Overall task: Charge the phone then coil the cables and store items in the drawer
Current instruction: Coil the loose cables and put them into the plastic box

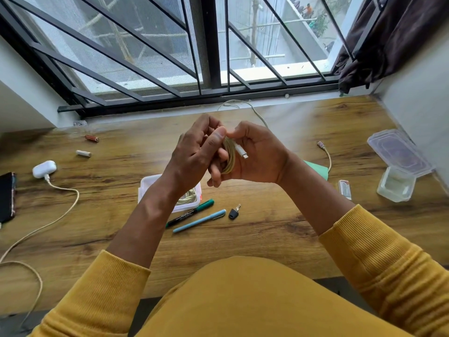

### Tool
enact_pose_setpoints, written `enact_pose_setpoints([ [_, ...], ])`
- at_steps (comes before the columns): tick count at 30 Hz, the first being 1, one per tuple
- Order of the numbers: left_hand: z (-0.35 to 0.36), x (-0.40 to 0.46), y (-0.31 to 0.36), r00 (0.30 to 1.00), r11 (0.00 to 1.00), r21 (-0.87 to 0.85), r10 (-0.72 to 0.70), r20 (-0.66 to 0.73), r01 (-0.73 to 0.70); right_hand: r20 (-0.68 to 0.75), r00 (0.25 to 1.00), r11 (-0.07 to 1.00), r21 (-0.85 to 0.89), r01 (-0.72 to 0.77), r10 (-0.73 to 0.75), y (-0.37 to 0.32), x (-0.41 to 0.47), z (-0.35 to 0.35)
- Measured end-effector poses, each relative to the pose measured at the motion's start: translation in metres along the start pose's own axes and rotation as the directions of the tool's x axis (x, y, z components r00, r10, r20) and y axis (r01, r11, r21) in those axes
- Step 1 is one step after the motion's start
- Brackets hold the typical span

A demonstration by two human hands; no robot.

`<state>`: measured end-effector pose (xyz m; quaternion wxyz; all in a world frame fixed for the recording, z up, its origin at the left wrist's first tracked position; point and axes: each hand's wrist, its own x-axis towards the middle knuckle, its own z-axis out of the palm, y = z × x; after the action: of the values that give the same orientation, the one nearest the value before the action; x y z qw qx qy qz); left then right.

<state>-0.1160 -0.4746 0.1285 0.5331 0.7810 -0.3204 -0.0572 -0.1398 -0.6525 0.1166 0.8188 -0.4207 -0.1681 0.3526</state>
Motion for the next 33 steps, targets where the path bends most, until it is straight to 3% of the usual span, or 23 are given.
enact_pose_setpoints([
  [3, -0.001, 0.001, -0.005, 0.999, 0.998, 0.056, -0.002, -0.034, 0.004, -0.046, 0.998, 0.999, 0.007, -0.038, 0.038, -0.003, 0.001, 0.003],
  [9, -0.001, -0.001, -0.012, 0.999, 0.995, 0.095, -0.017, -0.042, 0.021, -0.289, 0.954, 0.996, -0.015, -0.09, 0.082, -0.005, 0.004, 0.014],
  [18, -0.003, 0.001, -0.024, 0.994, 0.993, 0.118, -0.005, -0.108, 0.018, -0.57, 0.816, 0.993, -0.107, 0.043, -0.097, -0.003, 0.011, 0.022],
  [23, -0.001, -0.002, -0.028, 0.98, 0.992, 0.126, 0.001, -0.199, 0.024, -0.605, 0.754, 0.95, -0.303, 0.076, -0.254, 0.0, 0.012, 0.017],
  [28, 0.0, -0.002, -0.028, 0.945, 0.989, 0.133, -0.011, -0.326, 0.057, -0.552, 0.756, 0.908, -0.397, 0.132, -0.351, 0.002, 0.01, 0.014],
  [31, -0.003, 0.0, -0.032, 0.911, 0.992, -0.042, -0.127, -0.392, 0.12, -0.562, 0.71, 0.851, -0.514, 0.103, -0.425, 0.006, 0.012, 0.013],
  [33, -0.005, 0.001, -0.033, 0.905, 0.97, -0.183, -0.216, -0.365, 0.158, -0.576, 0.666, 0.804, -0.591, 0.062, -0.475, 0.009, 0.015, 0.011],
])
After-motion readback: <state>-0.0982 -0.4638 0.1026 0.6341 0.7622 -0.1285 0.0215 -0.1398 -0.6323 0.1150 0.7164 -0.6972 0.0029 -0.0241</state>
